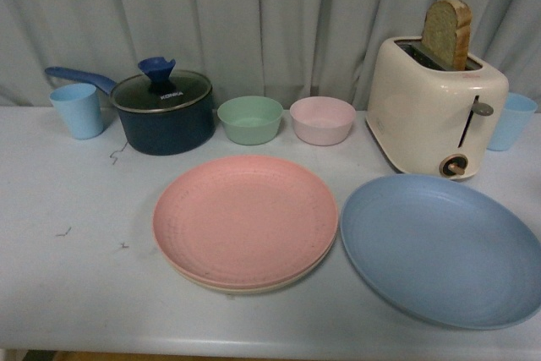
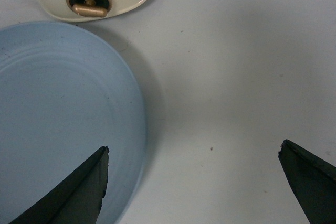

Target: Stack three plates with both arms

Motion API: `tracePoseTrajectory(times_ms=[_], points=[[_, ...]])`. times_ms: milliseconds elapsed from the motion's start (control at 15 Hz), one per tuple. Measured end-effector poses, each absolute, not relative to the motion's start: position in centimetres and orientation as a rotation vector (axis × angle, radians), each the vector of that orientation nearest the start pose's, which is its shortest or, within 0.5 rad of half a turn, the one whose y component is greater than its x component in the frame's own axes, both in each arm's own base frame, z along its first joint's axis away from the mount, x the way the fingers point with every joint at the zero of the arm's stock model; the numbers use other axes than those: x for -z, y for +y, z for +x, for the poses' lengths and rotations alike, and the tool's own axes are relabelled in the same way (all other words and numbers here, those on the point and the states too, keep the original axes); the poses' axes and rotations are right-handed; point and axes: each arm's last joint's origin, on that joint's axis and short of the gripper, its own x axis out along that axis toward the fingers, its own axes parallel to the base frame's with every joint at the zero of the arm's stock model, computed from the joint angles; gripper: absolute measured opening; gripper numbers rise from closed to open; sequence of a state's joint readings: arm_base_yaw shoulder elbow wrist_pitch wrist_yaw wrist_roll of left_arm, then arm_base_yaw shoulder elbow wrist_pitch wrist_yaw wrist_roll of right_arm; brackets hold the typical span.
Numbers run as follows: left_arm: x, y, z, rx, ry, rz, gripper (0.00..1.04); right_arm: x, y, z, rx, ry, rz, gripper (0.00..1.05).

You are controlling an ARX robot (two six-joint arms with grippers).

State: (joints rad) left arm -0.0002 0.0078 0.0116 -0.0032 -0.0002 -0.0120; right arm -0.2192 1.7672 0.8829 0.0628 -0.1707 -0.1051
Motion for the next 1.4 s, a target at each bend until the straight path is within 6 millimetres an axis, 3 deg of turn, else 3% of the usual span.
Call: tracePoseTrajectory(times_ms=[133,267,467,667,733,800,1000,1067,1133,1267,1333,1400], points=[[-16.7,0.0,9.7,0.000,-0.001,-0.011,0.98,-10.0,-5.0,35.9,-0.013,0.886,0.083,0.98],[-16.7,0.0,9.8,0.000,0.000,-0.011,0.98,-8.8,-4.4,36.2,-0.003,0.905,0.082,0.90],[-16.7,0.0,9.8,0.000,0.000,-0.011,0.98,-6.8,-4.0,36.7,0.022,0.935,0.082,0.56],[-16.7,0.0,9.8,0.000,0.000,-0.011,0.98,-6.4,-4.2,36.7,0.030,0.940,0.088,0.26],[-16.7,0.0,9.8,0.000,-0.001,-0.011,0.98,-6.5,-4.6,36.3,0.024,0.940,0.105,0.12],[-16.7,0.0,9.8,0.000,0.000,-0.011,0.98,-6.8,-5.1,35.6,0.019,0.939,0.132,0.05],[-16.7,0.0,9.8,0.000,0.000,-0.011,0.98,-8.9,-6.8,33.5,0.034,0.893,0.152,0.02],[-16.7,0.0,9.8,0.000,0.000,-0.011,0.98,-11.2,-7.9,31.1,0.031,0.876,0.160,0.02],[-16.7,0.0,9.8,0.000,0.000,-0.011,0.98,-13.8,-7.7,30.1,-0.004,0.824,0.175,0.02],[-16.7,0.0,9.8,0.000,0.000,-0.011,0.98,-17.3,-6.4,30.0,-0.075,0.718,0.198,0.02],[-16.7,0.0,9.7,0.000,-0.001,-0.011,0.98,-18.7,-4.9,30.9,-0.132,0.678,0.227,0.02],[-16.7,0.0,9.8,0.000,0.000,-0.011,0.98,-18.6,-3.1,32.1,-0.172,0.673,0.252,0.02]])
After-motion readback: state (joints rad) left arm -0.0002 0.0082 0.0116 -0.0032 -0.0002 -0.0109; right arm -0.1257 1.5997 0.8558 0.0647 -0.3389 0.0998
